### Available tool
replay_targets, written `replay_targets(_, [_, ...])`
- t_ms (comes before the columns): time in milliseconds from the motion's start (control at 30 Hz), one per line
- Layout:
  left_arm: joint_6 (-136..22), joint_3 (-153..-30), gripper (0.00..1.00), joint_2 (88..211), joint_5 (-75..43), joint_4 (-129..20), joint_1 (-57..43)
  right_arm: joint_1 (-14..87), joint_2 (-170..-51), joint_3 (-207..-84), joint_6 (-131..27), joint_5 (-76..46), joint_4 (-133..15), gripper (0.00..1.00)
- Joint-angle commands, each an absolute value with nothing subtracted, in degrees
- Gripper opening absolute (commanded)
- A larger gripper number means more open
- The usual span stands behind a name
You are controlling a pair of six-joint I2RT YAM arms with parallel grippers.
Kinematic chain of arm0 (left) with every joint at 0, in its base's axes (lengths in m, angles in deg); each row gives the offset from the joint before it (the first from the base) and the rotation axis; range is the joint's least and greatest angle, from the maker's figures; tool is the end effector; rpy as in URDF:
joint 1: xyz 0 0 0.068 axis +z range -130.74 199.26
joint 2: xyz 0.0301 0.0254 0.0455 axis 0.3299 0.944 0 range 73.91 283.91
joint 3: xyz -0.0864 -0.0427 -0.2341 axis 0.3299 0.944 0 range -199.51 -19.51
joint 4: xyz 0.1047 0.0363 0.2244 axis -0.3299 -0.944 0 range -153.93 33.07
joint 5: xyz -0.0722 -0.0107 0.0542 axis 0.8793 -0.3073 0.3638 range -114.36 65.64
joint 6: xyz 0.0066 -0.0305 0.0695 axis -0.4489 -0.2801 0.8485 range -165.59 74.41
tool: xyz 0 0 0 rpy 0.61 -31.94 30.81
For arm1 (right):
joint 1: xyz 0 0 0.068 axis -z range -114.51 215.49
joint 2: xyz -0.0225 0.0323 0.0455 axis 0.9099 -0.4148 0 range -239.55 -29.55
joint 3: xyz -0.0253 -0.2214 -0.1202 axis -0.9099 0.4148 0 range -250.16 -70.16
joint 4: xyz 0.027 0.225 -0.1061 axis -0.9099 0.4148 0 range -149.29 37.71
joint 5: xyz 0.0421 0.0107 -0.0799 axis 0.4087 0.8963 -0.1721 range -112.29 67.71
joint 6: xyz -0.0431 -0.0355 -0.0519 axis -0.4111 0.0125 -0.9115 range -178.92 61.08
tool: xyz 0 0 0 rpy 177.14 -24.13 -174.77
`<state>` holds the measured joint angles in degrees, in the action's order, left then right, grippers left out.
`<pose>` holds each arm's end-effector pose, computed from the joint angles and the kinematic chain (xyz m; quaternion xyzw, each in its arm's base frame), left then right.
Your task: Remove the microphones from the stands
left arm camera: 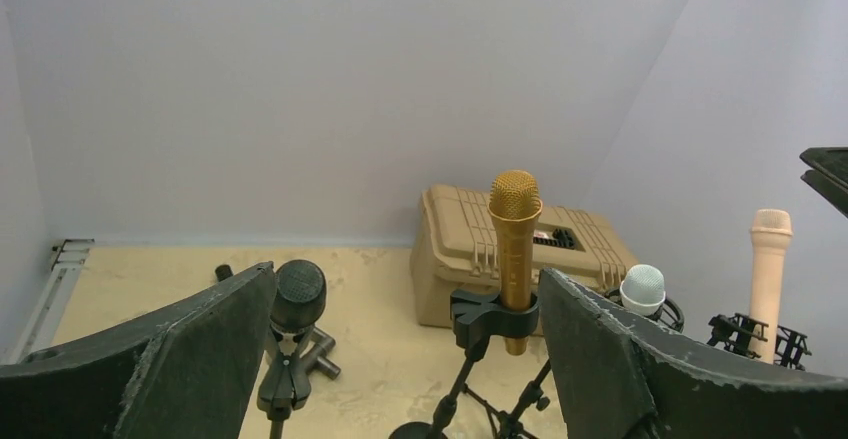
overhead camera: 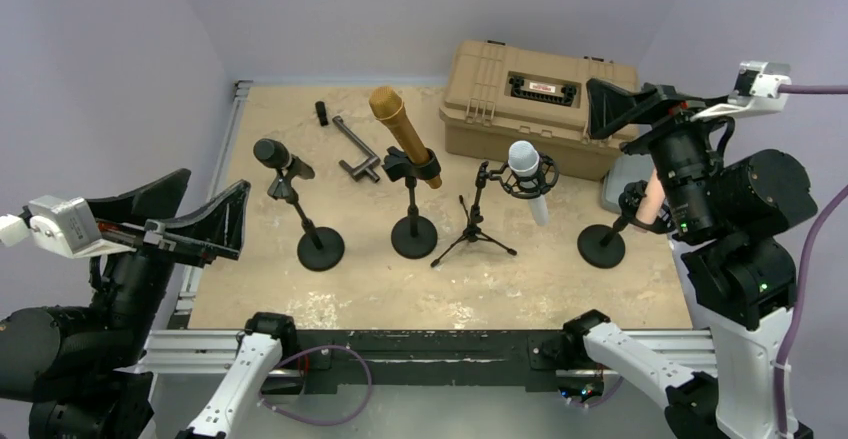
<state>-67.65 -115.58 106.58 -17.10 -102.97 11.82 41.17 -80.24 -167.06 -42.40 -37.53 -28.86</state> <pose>-0.0037 -0.0078 0.5214 -0.0246 0.5928 -0.2410 0.7680 0.1116 0.0318 0.5488 0.0648 0.6039 0.2008 0.7686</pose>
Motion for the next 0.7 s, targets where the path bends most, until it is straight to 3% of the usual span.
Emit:
replay_targets(0, [-68.8,-114.3,0.99,107.5,-15.6,-104.8,12.3,41.4,-80.2,-165.3,-40.6,-34.7,-27.6,0.99])
replay_targets(200, [-67.9,-112.1,0.99,105.6,-15.6,-106.2,12.3,41.4,-77.5,-160.4,-40.6,-31.1,-32.6,0.99])
replay_targets(433, [-67.3,-110.1,0.97,105.0,-17.9,-107.3,12.3,39.7,-87.8,-164.1,-37.8,-19.9,-27.7,0.99])
replay_targets(533, [-67.1,-110.0,0.96,105.6,-20.0,-108.1,12.3,30.3,-88.8,-162.2,-36.3,-24.6,-30.6,0.99])
replay_targets(667, [-66.3,-110.3,0.94,107.1,-23.7,-110.1,12.4,9.6,-94.0,-164.9,-36.3,-38.3,-31.2,0.99])
